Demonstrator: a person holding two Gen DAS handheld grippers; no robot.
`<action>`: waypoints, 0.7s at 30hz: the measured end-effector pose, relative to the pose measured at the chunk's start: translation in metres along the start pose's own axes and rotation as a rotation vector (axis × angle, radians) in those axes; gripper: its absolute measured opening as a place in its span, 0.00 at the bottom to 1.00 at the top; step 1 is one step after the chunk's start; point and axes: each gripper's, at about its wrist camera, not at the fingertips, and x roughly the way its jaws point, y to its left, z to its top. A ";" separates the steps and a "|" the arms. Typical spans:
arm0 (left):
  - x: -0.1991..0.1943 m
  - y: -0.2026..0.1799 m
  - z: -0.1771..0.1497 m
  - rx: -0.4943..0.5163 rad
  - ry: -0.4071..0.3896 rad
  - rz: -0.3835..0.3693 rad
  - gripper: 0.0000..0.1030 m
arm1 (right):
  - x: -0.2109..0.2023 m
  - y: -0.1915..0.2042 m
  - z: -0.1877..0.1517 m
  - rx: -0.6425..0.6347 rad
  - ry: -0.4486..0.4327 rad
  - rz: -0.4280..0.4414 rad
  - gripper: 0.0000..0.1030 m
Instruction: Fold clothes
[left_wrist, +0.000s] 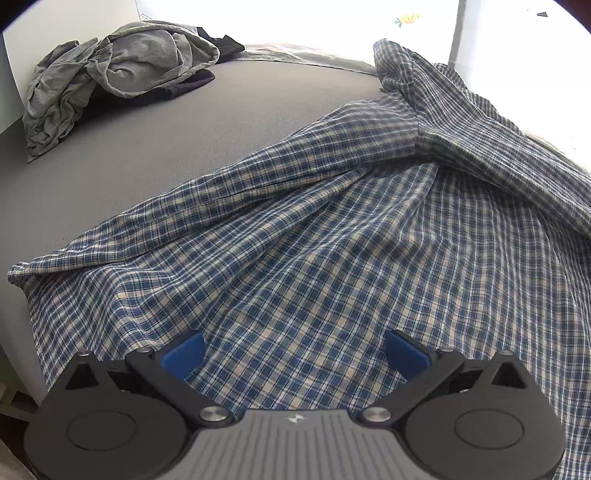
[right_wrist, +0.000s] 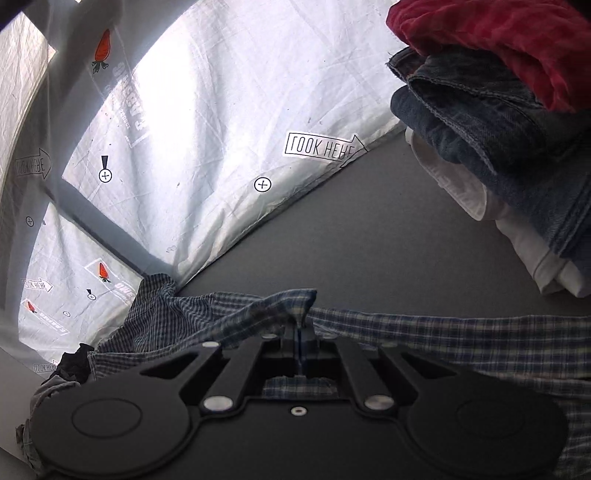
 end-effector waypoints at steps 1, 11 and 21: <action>0.000 0.000 0.000 0.000 -0.001 0.000 1.00 | 0.004 -0.003 -0.003 0.000 0.018 -0.021 0.02; 0.002 -0.002 -0.001 0.006 -0.011 -0.008 1.00 | 0.004 -0.007 -0.027 -0.035 0.086 -0.143 0.26; 0.002 0.003 0.001 0.078 -0.013 -0.067 1.00 | -0.039 0.026 -0.074 -0.080 0.084 -0.129 0.81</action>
